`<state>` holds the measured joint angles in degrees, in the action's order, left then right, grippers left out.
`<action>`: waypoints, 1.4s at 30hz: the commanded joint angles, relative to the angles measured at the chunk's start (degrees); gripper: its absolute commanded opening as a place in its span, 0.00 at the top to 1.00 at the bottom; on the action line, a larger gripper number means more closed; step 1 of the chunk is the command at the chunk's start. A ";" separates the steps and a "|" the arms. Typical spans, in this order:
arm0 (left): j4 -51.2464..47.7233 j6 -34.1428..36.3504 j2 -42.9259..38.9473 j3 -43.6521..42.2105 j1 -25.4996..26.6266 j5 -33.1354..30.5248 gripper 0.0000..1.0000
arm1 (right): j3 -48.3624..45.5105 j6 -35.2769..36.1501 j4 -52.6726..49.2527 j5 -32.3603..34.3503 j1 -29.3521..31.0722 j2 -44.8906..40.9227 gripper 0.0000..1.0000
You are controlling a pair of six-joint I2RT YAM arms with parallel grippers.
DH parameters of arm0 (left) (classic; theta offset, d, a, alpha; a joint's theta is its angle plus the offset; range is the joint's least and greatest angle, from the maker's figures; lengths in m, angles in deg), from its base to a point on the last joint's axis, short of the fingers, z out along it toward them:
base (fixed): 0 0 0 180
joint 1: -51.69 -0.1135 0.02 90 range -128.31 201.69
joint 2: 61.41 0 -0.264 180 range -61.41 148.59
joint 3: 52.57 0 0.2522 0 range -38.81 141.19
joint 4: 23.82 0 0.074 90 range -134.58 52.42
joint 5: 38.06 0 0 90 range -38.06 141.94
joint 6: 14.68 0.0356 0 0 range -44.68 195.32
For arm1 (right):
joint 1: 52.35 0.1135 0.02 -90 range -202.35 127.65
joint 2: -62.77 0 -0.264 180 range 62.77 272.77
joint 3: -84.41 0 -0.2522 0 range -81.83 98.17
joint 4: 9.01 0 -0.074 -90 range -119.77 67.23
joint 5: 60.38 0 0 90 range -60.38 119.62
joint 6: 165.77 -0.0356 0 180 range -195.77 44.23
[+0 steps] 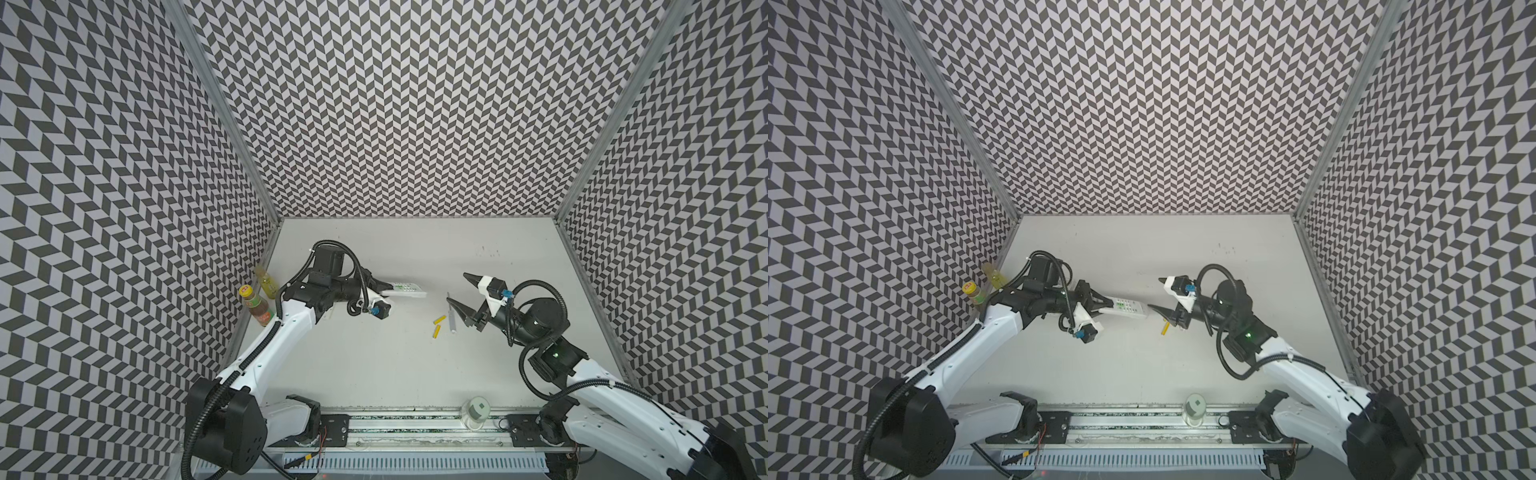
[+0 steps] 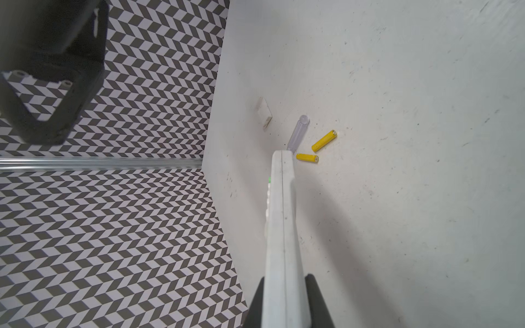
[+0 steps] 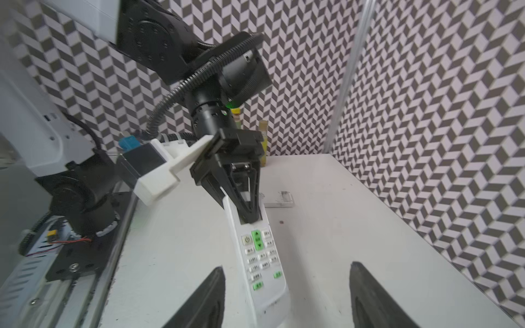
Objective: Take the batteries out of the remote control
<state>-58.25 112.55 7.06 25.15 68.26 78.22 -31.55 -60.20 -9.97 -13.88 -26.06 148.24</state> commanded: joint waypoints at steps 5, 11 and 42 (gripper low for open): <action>-11.15 27.39 -0.16 5.58 -0.23 14.99 0.05 | -0.85 5.77 2.51 -3.75 2.36 -2.83 0.61; -22.40 55.55 -0.18 6.30 -0.06 18.57 0.08 | -3.61 7.69 3.12 -7.18 4.34 -3.42 0.60; -15.49 118.16 -2.04 -11.49 -0.19 26.57 0.25 | 0.21 9.80 -3.49 -13.89 10.37 1.54 0.64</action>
<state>-76.74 192.72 5.50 14.57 68.16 102.52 -33.03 -49.34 -17.16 -26.73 -16.10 148.57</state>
